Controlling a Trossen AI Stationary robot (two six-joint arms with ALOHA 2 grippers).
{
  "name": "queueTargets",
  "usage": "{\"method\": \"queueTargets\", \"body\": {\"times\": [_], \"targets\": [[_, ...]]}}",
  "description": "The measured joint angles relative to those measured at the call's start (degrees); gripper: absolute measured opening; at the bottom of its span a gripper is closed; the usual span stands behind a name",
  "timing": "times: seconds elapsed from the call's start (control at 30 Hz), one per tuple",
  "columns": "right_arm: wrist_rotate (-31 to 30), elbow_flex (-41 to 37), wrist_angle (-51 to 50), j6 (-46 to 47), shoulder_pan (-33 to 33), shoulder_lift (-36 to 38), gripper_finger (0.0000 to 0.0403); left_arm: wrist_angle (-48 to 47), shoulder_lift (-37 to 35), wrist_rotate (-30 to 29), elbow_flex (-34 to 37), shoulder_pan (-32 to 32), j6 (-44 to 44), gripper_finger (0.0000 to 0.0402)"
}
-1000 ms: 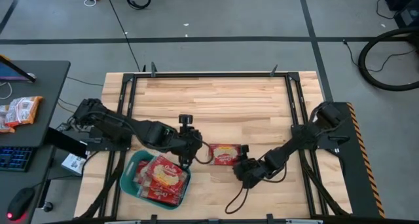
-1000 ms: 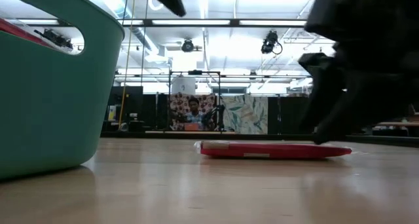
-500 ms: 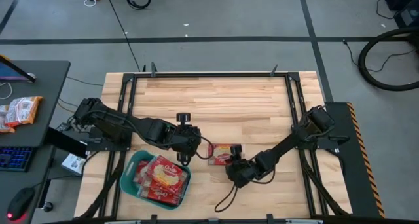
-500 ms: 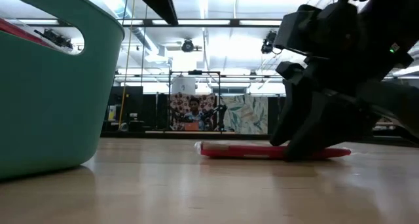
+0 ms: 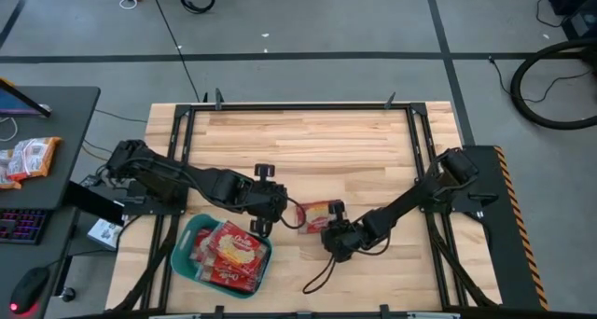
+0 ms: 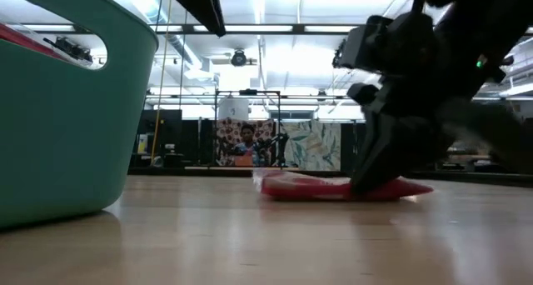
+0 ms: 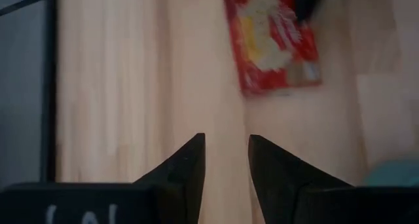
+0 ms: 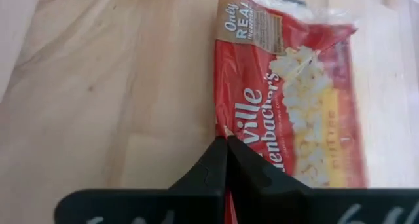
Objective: Sort popcorn bags into baskets
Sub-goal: Put the popcorn bag into the blue bin
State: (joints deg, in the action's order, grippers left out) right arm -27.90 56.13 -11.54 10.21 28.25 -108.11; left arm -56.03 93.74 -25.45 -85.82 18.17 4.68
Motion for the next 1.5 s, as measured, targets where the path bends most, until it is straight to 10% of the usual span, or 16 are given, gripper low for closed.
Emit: {"method": "queueTargets", "body": {"times": [0.57,1.27,1.5], "targets": [[-0.8,-0.1,-6.7,4.4,-0.2,15.1,0.0002,4.2,3.9,4.7,0.0,0.1,-5.4,0.0243],[-2.1,0.0,2.6,1.8,-0.4,26.5,0.0002,16.6,6.9,4.3,0.0,0.3,-11.0,0.0227],[-1.9,0.0,4.1,1.1,-0.4,26.7,0.0004,16.1,6.9,4.2,0.0,0.4,-11.4,0.0130]]}}
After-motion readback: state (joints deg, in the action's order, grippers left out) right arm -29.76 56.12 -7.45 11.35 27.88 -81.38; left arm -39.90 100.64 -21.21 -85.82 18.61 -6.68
